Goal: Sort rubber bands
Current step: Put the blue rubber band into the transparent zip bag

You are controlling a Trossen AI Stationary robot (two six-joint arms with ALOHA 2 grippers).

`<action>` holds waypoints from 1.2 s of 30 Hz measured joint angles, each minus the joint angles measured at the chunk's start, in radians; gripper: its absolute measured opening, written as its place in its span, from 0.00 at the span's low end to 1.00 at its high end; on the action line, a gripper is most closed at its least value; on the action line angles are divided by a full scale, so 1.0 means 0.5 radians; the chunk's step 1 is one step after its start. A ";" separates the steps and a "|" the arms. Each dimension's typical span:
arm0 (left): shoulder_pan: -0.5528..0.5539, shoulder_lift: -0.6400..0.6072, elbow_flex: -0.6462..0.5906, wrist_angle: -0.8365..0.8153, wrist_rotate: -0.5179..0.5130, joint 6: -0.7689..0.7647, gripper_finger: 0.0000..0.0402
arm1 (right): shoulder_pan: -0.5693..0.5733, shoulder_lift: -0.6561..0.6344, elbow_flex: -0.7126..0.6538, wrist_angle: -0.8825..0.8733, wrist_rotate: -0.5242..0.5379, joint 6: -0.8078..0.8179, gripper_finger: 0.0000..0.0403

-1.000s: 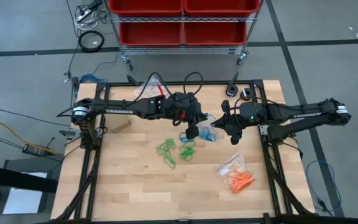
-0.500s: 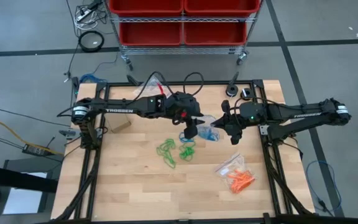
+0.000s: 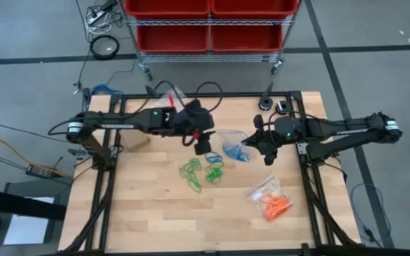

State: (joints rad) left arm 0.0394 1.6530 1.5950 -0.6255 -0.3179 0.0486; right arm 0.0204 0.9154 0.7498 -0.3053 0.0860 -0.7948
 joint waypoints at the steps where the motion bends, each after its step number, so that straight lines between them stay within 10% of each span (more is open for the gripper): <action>1: -0.008 -0.024 0.000 -0.028 -0.044 -0.011 0.44 | 0.000 0.000 0.000 0.000 0.000 0.000 0.00; 8: -0.021 -0.043 -0.308 0.065 -0.093 -0.149 0.44 | 0.000 0.000 0.000 0.000 -0.002 0.000 0.00; 19: -0.014 0.005 -1.249 1.218 -0.035 -0.696 0.44 | 0.000 0.000 0.000 0.001 -0.005 -0.021 0.00; 36: -0.007 0.425 -1.057 1.071 0.043 -0.996 0.44 | 0.000 0.001 0.002 0.025 -0.015 0.026 0.00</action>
State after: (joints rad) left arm 0.0357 1.8655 1.0666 -0.0898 -0.2964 -0.4493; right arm 0.0204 0.9157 0.7506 -0.2927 0.0784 -0.7818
